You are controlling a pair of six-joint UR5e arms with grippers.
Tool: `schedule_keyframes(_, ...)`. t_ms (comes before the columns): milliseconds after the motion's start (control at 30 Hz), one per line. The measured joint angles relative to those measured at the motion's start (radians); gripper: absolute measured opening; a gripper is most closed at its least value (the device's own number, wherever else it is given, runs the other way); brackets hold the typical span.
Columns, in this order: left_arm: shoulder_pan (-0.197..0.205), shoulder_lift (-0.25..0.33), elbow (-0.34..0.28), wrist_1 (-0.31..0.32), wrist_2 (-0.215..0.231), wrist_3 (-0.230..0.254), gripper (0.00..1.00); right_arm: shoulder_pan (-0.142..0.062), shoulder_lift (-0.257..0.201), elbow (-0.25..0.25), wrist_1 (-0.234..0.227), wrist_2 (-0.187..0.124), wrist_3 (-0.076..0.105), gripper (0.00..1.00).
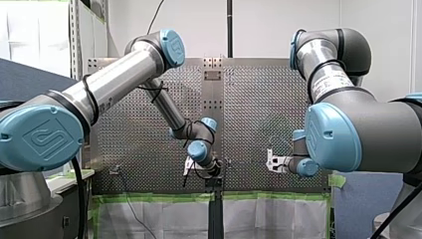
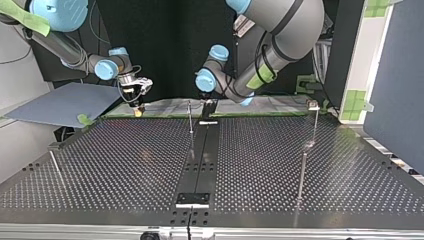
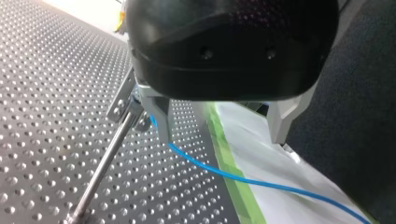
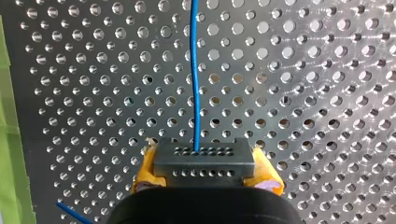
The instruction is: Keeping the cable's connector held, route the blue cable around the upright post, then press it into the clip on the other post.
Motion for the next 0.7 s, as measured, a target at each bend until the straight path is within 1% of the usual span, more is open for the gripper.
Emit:
schedule_keyframes(200, -0.012, 0.031, -0.024, 0.046, -0.001, -0.007, 1.0, 0.0, 0.0, 0.0, 0.0, 0.0, 0.001, 0.0)
schedule_keyframes(367, -0.025, 0.039, -0.027, 0.088, 0.0, -0.022, 1.0, 0.0, 0.0, 0.0, 0.0, 0.001, 0.001, 0.0)
schedule_keyframes(500, -0.033, 0.039, -0.027, 0.102, -0.001, -0.037, 1.0, 0.0, 0.0, 0.0, 0.0, 0.001, 0.002, 0.0)
schedule_keyframes(700, -0.038, 0.04, -0.027, 0.104, -0.003, -0.043, 1.0, 0.0, 0.001, 0.0, 0.0, 0.001, 0.003, 0.0)
